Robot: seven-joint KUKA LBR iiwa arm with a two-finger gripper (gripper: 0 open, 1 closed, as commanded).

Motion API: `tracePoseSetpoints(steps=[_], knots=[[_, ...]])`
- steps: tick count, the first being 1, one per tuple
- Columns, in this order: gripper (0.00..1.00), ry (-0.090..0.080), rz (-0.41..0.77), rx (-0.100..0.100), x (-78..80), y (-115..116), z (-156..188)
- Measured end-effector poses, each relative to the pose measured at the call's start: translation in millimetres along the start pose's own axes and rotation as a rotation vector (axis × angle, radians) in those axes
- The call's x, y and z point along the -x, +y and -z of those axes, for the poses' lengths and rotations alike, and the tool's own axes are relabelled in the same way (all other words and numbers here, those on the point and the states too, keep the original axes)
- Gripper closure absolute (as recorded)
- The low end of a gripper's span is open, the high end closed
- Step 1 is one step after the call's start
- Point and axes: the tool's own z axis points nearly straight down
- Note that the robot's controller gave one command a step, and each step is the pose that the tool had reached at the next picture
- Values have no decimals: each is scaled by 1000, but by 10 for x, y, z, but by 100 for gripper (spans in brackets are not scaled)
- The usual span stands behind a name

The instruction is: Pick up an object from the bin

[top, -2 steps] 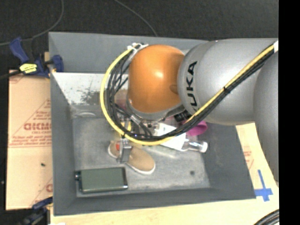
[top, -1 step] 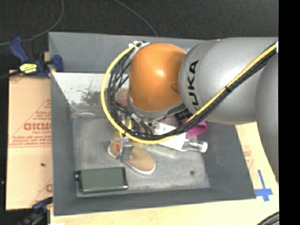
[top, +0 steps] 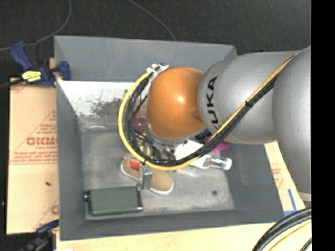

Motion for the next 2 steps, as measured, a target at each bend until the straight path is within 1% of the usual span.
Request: tracePoseSetpoints(steps=[1,2], knots=[[0,8,-63,1,-59,-140,-265],[0,-2,94,0,-143,-411,-646]])
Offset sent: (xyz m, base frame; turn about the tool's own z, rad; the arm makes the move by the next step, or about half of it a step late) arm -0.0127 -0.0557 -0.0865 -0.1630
